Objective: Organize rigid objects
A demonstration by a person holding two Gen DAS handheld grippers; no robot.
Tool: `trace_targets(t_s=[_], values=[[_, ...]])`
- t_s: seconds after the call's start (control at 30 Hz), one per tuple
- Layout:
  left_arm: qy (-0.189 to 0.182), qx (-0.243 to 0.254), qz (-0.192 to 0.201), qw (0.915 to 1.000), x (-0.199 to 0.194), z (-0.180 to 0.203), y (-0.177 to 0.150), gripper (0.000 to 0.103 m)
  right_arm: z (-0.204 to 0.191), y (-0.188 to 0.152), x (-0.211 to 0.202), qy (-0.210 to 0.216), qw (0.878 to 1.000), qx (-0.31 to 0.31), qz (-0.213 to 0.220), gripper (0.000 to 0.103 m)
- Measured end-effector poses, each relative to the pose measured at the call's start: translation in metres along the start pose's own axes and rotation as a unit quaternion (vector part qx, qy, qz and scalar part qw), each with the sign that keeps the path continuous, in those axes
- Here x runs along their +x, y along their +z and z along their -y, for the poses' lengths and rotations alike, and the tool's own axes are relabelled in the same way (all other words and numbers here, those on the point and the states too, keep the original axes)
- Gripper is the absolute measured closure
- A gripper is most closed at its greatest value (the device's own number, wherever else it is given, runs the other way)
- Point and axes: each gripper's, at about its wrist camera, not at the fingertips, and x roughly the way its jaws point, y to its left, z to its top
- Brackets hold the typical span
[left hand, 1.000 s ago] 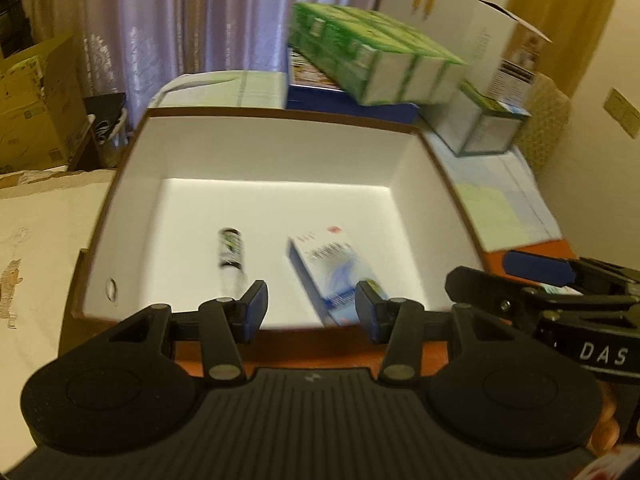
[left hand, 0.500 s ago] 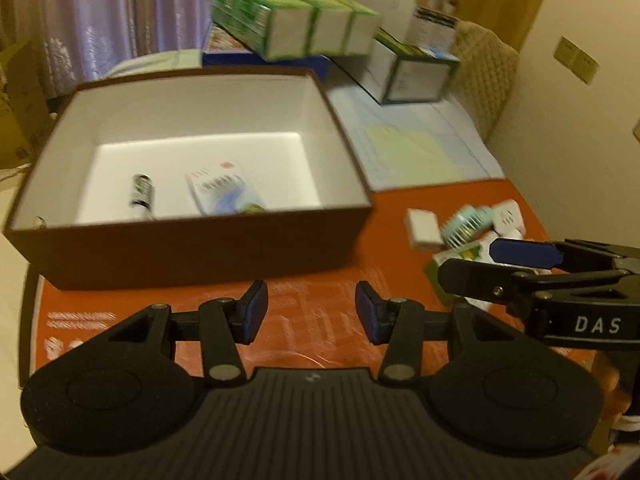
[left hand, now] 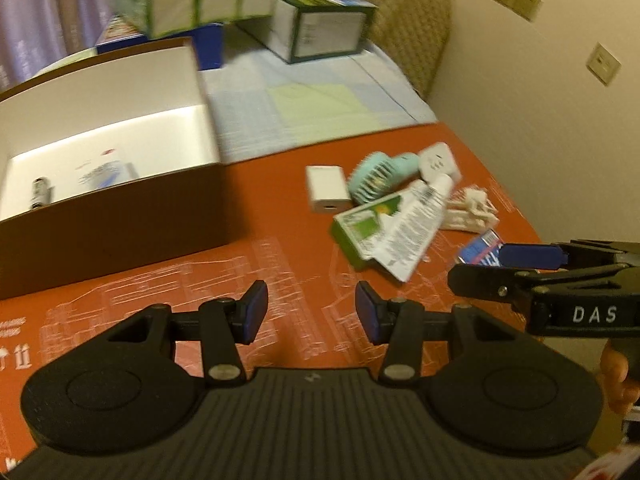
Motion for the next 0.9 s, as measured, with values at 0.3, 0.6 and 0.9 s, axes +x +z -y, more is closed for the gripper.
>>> trace_targets(t_s=[0.3, 0.6, 0.9], values=[[-0.028, 0.068, -0.012, 0.9972, 0.043, 0.047, 0.016, 0.060, 0.059, -0.013, -0.006, -0.073, 0.993, 0.094, -0.014, 0.030], [-0.036, 0.121, -0.015, 0.9918, 0.081, 0.075, 0.033, 0.061, 0.097, -0.015, 0.010, -0.103, 0.978, 0.181, -0.022, 0.030], [-0.026, 0.145, -0.029, 0.9887, 0.108, 0.080, 0.038, 0.061, 0.118, -0.009, 0.033, -0.140, 0.960, 0.239, -0.035, 0.030]])
